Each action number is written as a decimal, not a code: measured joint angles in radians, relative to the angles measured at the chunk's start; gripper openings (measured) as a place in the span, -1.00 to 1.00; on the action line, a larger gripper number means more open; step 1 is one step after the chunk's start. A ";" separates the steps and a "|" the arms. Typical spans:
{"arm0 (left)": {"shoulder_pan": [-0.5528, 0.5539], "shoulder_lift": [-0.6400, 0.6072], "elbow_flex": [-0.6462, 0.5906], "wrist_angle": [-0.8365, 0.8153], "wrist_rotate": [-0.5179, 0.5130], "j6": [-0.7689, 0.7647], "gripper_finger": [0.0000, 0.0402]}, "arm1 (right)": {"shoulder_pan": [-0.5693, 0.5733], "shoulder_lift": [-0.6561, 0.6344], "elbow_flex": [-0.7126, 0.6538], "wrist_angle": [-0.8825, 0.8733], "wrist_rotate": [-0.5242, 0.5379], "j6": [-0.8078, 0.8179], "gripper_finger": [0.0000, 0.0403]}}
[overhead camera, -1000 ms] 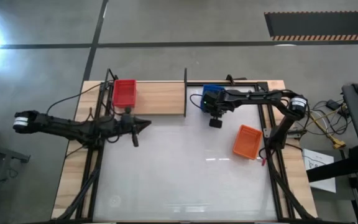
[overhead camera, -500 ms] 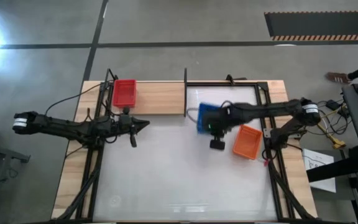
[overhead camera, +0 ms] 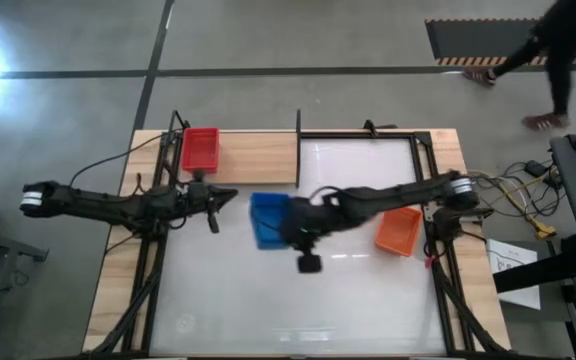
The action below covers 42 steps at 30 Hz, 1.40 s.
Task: Stack baskets on shelf by color
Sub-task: Put the stacked blue bins on the shelf
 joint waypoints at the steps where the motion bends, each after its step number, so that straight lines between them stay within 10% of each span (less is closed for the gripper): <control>1: 0.000 -0.022 0.000 -0.015 0.000 0.009 -0.98 | -0.019 0.037 0.044 -0.003 0.001 -0.019 -0.95; 13: -0.001 -0.365 0.000 -0.316 -0.061 0.016 -0.98 | -0.262 0.470 0.577 -0.224 0.006 -0.194 -0.95; 24: -0.001 -0.590 -0.006 -0.457 -0.072 0.014 -0.98 | -0.388 0.608 0.577 -0.095 0.059 -0.287 -0.94; 42: -0.001 -0.544 -0.015 -0.438 -0.071 0.013 -0.98 | -0.426 0.645 0.575 0.071 0.084 -0.353 -0.73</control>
